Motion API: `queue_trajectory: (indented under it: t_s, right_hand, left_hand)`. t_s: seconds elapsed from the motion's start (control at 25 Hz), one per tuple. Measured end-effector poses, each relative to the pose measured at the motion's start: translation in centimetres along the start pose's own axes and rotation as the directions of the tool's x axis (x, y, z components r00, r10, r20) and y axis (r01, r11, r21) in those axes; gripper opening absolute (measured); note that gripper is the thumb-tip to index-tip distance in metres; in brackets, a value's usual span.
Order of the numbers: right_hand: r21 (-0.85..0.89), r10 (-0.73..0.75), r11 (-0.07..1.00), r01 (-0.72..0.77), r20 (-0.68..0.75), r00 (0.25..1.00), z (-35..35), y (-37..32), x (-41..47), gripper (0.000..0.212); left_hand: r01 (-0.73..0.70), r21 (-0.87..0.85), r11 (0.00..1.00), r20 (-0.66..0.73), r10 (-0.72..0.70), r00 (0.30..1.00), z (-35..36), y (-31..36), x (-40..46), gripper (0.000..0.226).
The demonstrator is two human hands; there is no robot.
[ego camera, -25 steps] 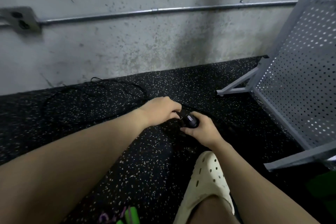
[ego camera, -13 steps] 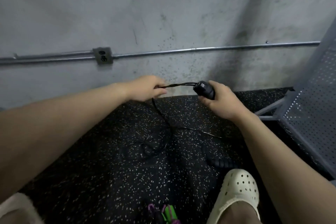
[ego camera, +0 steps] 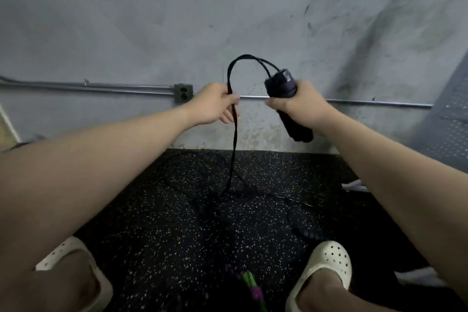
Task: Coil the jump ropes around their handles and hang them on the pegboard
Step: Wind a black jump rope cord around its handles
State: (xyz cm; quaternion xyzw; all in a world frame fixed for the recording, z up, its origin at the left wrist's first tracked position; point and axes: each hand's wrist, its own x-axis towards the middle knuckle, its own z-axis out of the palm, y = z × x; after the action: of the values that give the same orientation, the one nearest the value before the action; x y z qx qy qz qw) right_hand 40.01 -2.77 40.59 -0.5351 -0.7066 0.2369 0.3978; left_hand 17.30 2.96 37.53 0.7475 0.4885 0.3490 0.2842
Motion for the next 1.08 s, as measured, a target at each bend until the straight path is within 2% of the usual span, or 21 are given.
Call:
queue_trajectory:
  t_s: [0.12, 0.24, 0.36, 0.44, 0.48, 0.56, 0.64, 0.68, 0.72, 0.76, 0.84, 0.92, 0.96, 1.04, 1.08]
  right_hand:
    - [0.148, 0.145, 0.971, -0.187, 0.254, 0.956, 2.3, 0.7, -2.1, 0.025]
    - [0.4, 0.155, 0.839, -0.369, 0.475, 0.866, 4.9, -0.4, -4.0, 0.025]
    - [0.382, 0.119, 0.869, -0.315, 0.456, 0.882, 6.0, -2.4, -3.9, 0.019]
    - [0.475, 0.095, 0.834, -0.28, 0.376, 0.922, 5.8, -3.9, -3.2, 0.013]
    - [0.553, 0.08, 0.79, -0.266, 0.337, 0.938, 5.5, -4.8, -2.7, 0.011]
    - [0.684, 0.038, 0.696, -0.218, 0.268, 0.963, 4.5, -6.5, -1.8, 0.008]
    - [0.775, 0.003, 0.607, -0.176, 0.219, 0.976, 3.9, -7.8, -0.9, 0.008]
    - [0.804, 0.001, 0.571, -0.165, 0.2, 0.98, 3.8, -8.1, -0.6, 0.008]
    - [0.822, 0.005, 0.548, -0.157, 0.184, 0.983, 4.0, -8.1, -0.3, 0.009]
    - [0.823, 0.015, 0.547, -0.154, 0.174, 0.985, 4.3, -7.8, -0.2, 0.012]
    - [0.778, 0.049, 0.6, -0.185, 0.196, 0.979, 5.4, -6.7, -0.6, 0.018]
    - [0.675, 0.096, 0.666, -0.318, 0.345, 0.934, 7.1, -5.0, -1.8, 0.024]
    - [0.588, 0.13, 0.7, -0.405, 0.452, 0.882, 8.0, -4.4, -2.7, 0.029]
    - [0.421, 0.173, 0.746, -0.516, 0.625, 0.761, 9.9, -3.8, -4.2, 0.032]
    - [0.387, 0.165, 0.758, -0.524, 0.664, 0.729, 10.6, -3.9, -4.5, 0.028]
  left_hand:
    - [-0.008, -0.256, 0.967, -0.088, -0.015, 0.996, -2.8, 3.9, -0.5, 0.022]
    - [-0.024, -0.333, 0.943, -0.061, 0.004, 0.998, -4.1, 6.5, -1.7, 0.024]
    - [-0.066, -0.353, 0.933, -0.149, 0.014, 0.989, -5.3, 7.2, -2.4, 0.022]
    - [-0.096, -0.423, 0.901, -0.243, -0.011, 0.97, -6.1, 6.5, -3.1, 0.014]
    - [-0.071, -0.463, 0.883, -0.223, -0.038, 0.974, -6.2, 5.6, -3.9, 0.02]
    - [0.034, -0.495, 0.868, -0.016, -0.048, 0.999, -4.9, 3.2, -5.8, 0.034]
    - [0.133, -0.371, 0.919, 0.292, -0.021, 0.956, -2.6, 1.7, -8.1, 0.035]
    - [0.153, -0.288, 0.945, 0.382, -0.033, 0.924, -1.8, 1.3, -8.7, 0.03]
    - [0.146, -0.206, 0.968, 0.398, -0.054, 0.916, -1.4, 1.1, -9.0, 0.022]
    - [0.119, -0.125, 0.985, 0.355, -0.068, 0.932, -1.4, 0.9, -9.1, 0.013]
    - [0.097, -0.031, 0.995, 0.182, -0.09, 0.979, -2.7, 0.3, -9.0, 0.016]
    - [0.09, -0.111, 0.99, -0.016, -0.092, 0.996, -4.5, -0.5, -9.1, 0.022]
    - [0.071, -0.194, 0.978, -0.087, -0.09, 0.992, -5.4, -0.9, -9.1, 0.023]
    - [0.023, -0.346, 0.938, -0.166, -0.085, 0.982, -6.5, -0.9, -9.1, 0.022]
    - [0.002, -0.389, 0.921, -0.191, -0.083, 0.978, -6.9, -0.8, -9.1, 0.022]
